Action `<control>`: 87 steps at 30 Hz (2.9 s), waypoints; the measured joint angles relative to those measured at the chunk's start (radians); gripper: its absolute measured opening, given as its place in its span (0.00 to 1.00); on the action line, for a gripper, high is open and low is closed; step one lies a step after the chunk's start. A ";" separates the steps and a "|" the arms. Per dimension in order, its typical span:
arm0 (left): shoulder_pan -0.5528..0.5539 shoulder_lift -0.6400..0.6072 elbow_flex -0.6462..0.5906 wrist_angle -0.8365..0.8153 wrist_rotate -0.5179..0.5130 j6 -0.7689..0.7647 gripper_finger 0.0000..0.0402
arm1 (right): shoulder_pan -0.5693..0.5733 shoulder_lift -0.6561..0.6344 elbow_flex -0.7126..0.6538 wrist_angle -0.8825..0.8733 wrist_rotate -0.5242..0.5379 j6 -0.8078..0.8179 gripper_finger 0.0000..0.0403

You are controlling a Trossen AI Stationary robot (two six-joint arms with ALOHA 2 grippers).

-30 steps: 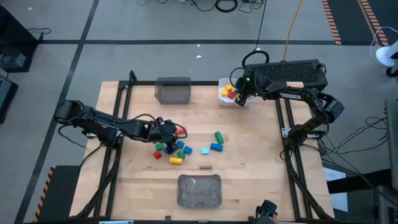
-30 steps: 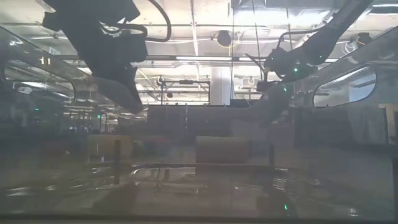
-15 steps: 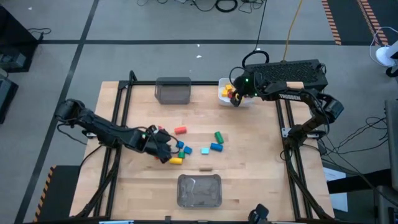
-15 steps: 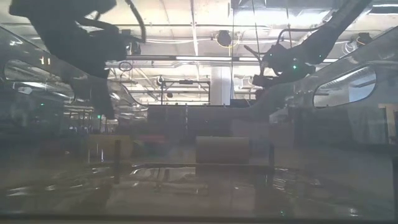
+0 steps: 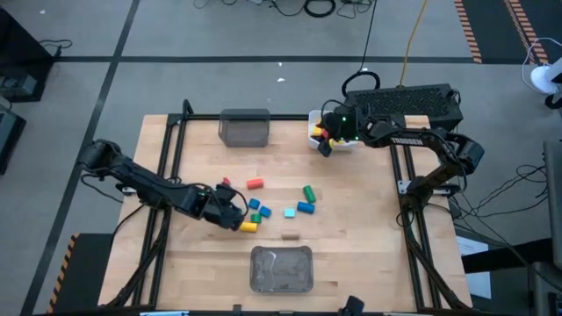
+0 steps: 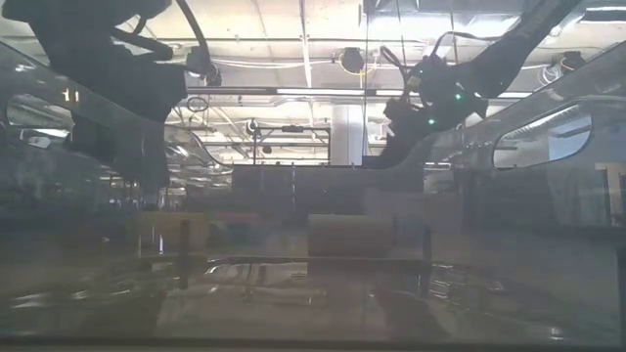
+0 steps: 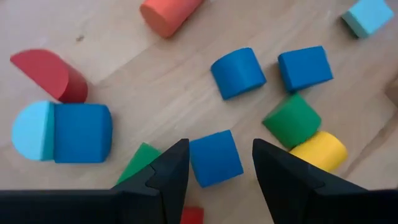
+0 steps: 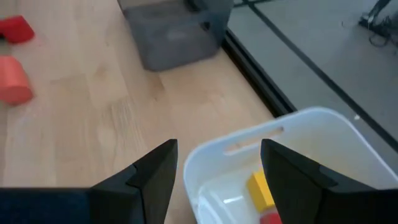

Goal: Sort blocks by size
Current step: Put the blue cube game piece into the white bin, then put the blue square block into the white bin

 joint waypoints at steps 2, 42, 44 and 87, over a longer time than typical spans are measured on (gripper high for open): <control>0.000 0.016 0.000 0.002 0.000 -0.019 0.44 | 0.001 0.000 0.000 0.022 0.000 -0.001 0.54; -0.001 0.210 0.005 0.138 0.022 -0.088 0.39 | -0.001 0.000 0.000 0.065 0.001 -0.009 0.54; -0.001 0.210 0.005 0.136 0.019 -0.085 0.34 | -0.001 0.000 0.000 0.065 0.001 -0.009 0.54; -0.002 0.121 0.003 0.137 -0.015 0.013 0.61 | 0.000 0.000 0.000 0.063 0.000 0.007 0.54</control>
